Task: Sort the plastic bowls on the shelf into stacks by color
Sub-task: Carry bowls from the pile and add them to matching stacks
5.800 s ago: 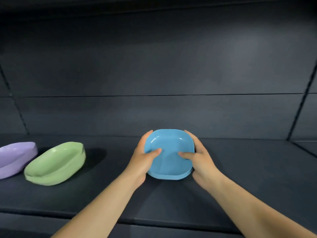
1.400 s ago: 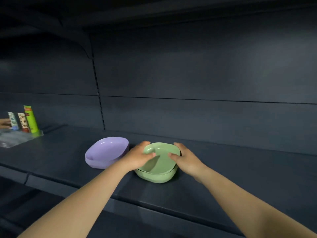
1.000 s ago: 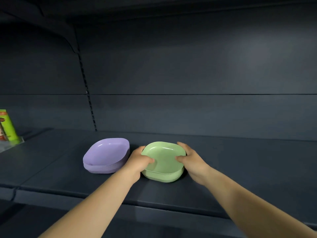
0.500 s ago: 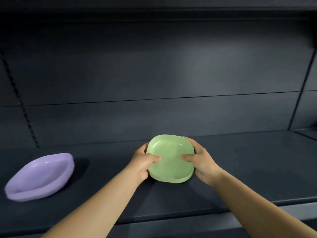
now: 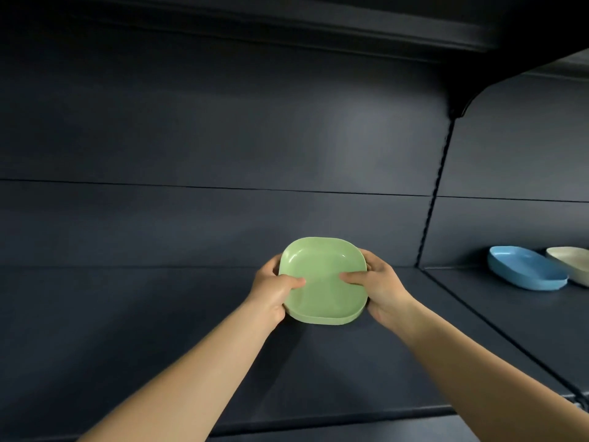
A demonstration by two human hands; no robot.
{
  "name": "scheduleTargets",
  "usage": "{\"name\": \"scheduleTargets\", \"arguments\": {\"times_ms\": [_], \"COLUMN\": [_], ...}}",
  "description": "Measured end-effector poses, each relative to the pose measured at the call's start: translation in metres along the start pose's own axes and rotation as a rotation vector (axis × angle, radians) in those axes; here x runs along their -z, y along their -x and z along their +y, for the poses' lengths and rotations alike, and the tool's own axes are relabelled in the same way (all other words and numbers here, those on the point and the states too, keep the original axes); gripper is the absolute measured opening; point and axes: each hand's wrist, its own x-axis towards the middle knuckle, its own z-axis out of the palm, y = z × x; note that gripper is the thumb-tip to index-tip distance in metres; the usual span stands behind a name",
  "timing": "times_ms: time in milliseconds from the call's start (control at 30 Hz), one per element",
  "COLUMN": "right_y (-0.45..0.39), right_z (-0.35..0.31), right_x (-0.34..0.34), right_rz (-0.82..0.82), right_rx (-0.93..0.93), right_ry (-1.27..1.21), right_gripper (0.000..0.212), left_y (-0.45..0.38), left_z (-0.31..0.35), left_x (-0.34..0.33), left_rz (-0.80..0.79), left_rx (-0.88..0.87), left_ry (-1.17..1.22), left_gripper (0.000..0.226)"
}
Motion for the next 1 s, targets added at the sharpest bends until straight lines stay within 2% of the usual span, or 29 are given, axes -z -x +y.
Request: {"name": "scheduleTargets", "arguments": {"times_ms": [467,600,700,833,900,1000], "right_y": [-0.002,-0.012,-0.032,-0.066,-0.084,-0.113], "right_z": [-0.019,-0.021,-0.025,-0.028,-0.027,-0.020], "right_x": [0.141,0.192,0.232,0.283,0.305,0.331], "right_rz": [0.174,0.245,0.254,0.275,0.251,0.211], "right_rx": [0.034,0.056,0.081,0.095,0.092,0.039], "right_ry": [0.073,0.140,0.173,0.258,0.287,0.354], "right_gripper": [0.042,0.044,0.053,0.079,0.081,0.073], "left_y": [-0.002,-0.011,-0.029,-0.056,-0.069,-0.088], "left_z": [-0.050,-0.070,-0.083,-0.109,-0.123,-0.141], "left_x": [-0.154,-0.206,-0.249,-0.298,-0.317,-0.336], "left_rz": [0.006,0.010,0.009,-0.004,0.002,0.036], "left_rx": [-0.040,0.023,0.032,0.005,0.004,0.016], "left_ry": [-0.025,-0.045,-0.092,-0.213,-0.265,-0.314], "left_gripper": [0.055,0.057,0.056,0.051,0.049,0.051]}}
